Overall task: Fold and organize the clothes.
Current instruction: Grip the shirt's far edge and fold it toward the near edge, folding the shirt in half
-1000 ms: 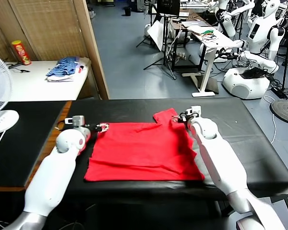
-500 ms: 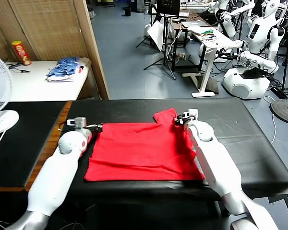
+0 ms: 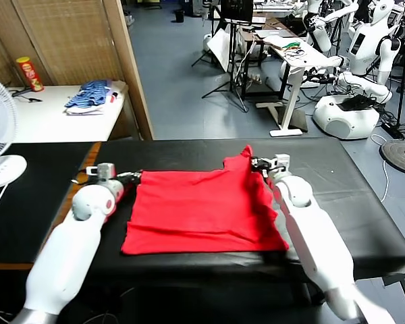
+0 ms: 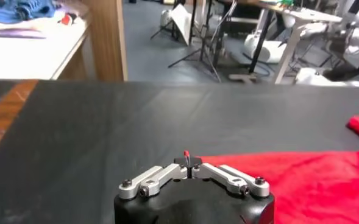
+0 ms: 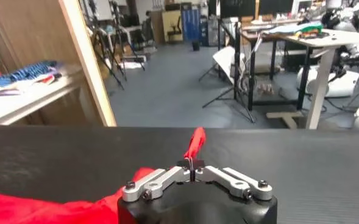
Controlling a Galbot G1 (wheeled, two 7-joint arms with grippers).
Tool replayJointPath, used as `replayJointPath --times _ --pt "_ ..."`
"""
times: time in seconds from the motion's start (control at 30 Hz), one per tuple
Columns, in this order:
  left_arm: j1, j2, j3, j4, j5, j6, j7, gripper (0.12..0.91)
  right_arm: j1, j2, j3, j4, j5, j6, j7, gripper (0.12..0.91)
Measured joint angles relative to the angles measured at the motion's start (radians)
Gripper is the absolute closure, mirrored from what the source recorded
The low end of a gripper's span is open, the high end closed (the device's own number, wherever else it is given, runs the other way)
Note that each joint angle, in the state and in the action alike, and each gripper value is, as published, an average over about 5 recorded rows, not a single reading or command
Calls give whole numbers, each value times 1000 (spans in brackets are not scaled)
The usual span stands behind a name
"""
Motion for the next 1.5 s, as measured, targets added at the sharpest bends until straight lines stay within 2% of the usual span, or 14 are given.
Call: replayJointPath --times 0.13,0.3,0.4,0.63,0.9,1.23,1.27,1.37,1.5 --pt "91 32 -32 -124 0 21 -11 904 -69 -55 8 109 58 -57 39 903" --pt "227 59 -74 -282 20 31 -36 904 -143 -118 24 240 144 -178 100 903" --pt "304 66 -99 -362 49 31 -47 904 -184 -150 34 307 164 -224 111 903" --pt "437 68 -143 -473 76 31 -93 904 -284 -214 59 421 166 -233 118 903" --pt "531 70 -157 -530 114 30 -63 904 -392 -249 71 487 134 -233 121 903" --pt "594 58 -165 -538 163 30 -56 904 -484 -253 86 519 108 -233 116 899" --pt "597 56 -164 -537 167 30 -55 904 -491 -255 89 524 109 -233 115 883" --pt "607 52 -164 -539 178 30 -52 893 -512 -261 105 543 120 -233 110 772" --pt "619 50 -166 -552 186 30 -49 744 -540 -272 138 582 145 -233 107 541"
